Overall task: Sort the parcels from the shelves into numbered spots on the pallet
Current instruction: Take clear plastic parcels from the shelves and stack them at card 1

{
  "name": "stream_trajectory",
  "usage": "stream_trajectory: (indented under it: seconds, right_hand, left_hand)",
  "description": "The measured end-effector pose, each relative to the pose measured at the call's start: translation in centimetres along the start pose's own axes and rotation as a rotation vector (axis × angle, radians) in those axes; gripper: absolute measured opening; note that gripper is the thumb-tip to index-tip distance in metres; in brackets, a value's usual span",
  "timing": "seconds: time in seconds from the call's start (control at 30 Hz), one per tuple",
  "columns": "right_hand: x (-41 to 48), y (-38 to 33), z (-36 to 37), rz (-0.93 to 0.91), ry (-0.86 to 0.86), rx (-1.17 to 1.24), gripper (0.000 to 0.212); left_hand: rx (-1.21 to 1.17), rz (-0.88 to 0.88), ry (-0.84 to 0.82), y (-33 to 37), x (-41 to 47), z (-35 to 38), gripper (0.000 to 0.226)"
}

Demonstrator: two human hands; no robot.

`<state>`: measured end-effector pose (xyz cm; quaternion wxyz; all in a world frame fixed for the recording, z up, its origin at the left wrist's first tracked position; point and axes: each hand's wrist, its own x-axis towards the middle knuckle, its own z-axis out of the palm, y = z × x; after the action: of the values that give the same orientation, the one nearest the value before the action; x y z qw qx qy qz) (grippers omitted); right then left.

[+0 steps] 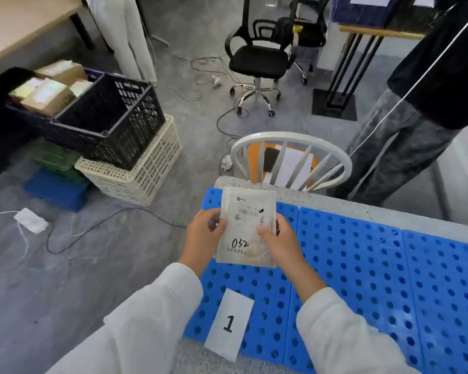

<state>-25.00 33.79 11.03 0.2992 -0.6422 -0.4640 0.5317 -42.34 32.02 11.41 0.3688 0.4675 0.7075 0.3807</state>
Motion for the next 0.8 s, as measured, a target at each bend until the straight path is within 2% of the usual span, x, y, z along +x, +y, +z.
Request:
stream_trajectory:
  seconds: [0.17,0.43,0.53,0.67,0.8]
  right_hand:
    - [5.0,1.1,0.7,0.07,0.008,-0.058,0.032]
    - [8.4,2.9,2.9,0.134,0.049,-0.123,0.039]
    - [8.5,3.0,3.4,0.119,0.108,-0.155,0.037]
    - [6.3,2.7,2.4,0.092,0.277,-0.365,0.04]
    - [2.5,1.1,0.9,0.067,0.143,-0.561,0.035]
  left_hand:
    - [0.185,0.006,-0.066,-1.8,5.3,2.3,0.013]
    - [0.272,-0.02,-0.141,-4.6,8.7,3.1,0.016]
    - [0.239,-0.043,-0.165,-5.0,9.1,3.0,0.019]
    - [0.19,-0.143,-0.195,-4.8,8.4,1.3,0.032]
    - [0.287,0.002,-0.327,-2.3,8.1,-2.2,0.009]
